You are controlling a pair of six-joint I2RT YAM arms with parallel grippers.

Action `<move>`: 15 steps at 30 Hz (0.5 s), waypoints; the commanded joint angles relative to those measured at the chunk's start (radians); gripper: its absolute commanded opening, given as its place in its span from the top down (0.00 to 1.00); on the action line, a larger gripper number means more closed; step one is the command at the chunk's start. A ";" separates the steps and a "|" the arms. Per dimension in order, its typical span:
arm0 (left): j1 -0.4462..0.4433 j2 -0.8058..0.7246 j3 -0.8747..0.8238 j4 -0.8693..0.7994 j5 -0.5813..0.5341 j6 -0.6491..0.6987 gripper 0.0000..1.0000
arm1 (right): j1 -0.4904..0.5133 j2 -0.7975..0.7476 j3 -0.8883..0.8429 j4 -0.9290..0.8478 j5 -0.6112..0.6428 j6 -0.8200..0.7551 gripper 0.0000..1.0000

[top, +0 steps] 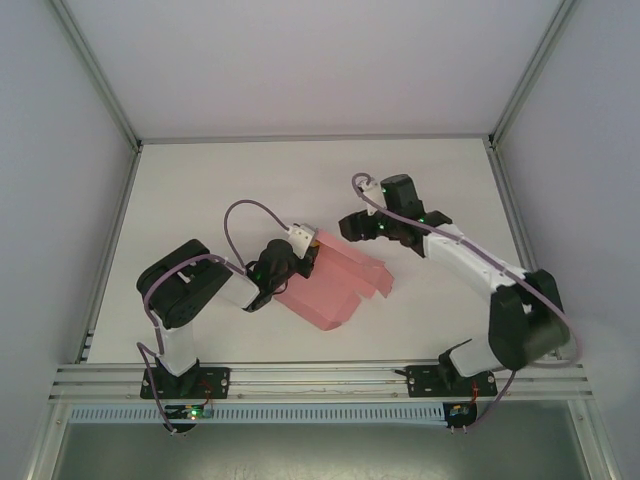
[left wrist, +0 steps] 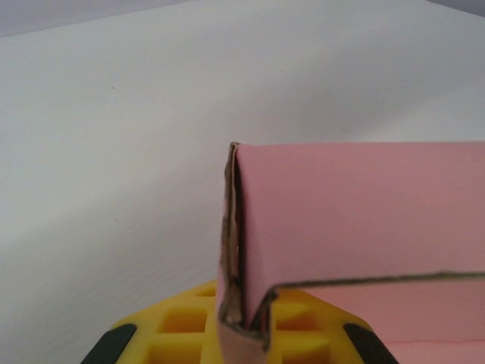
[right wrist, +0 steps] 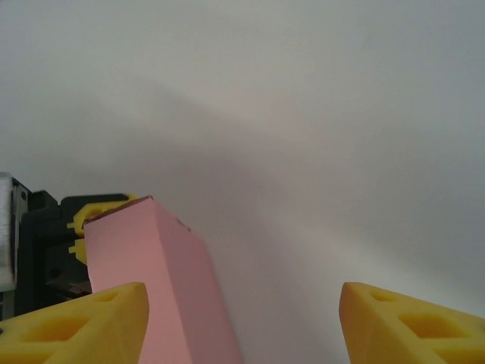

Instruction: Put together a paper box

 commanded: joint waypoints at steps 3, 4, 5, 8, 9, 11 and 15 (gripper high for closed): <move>0.006 0.048 -0.007 -0.023 0.008 0.028 1.00 | 0.034 0.092 0.074 -0.053 -0.100 0.022 0.35; 0.005 0.051 -0.009 -0.021 0.006 0.028 0.99 | 0.040 0.108 0.079 -0.053 -0.112 0.019 0.35; 0.006 0.053 -0.007 -0.025 0.005 0.024 0.99 | 0.047 0.123 0.078 -0.052 -0.114 0.024 0.36; 0.006 0.059 0.001 -0.048 0.006 0.022 0.97 | 0.066 0.178 0.076 -0.068 -0.108 0.045 0.41; 0.005 0.061 0.001 -0.053 0.003 0.018 0.96 | 0.071 0.196 0.072 -0.072 -0.114 0.049 0.43; 0.006 0.063 0.002 -0.058 -0.011 0.010 0.94 | 0.082 0.218 0.056 -0.068 -0.095 0.058 0.45; 0.007 0.057 0.003 -0.075 -0.035 -0.014 0.91 | 0.119 0.251 0.059 -0.122 -0.019 0.033 0.49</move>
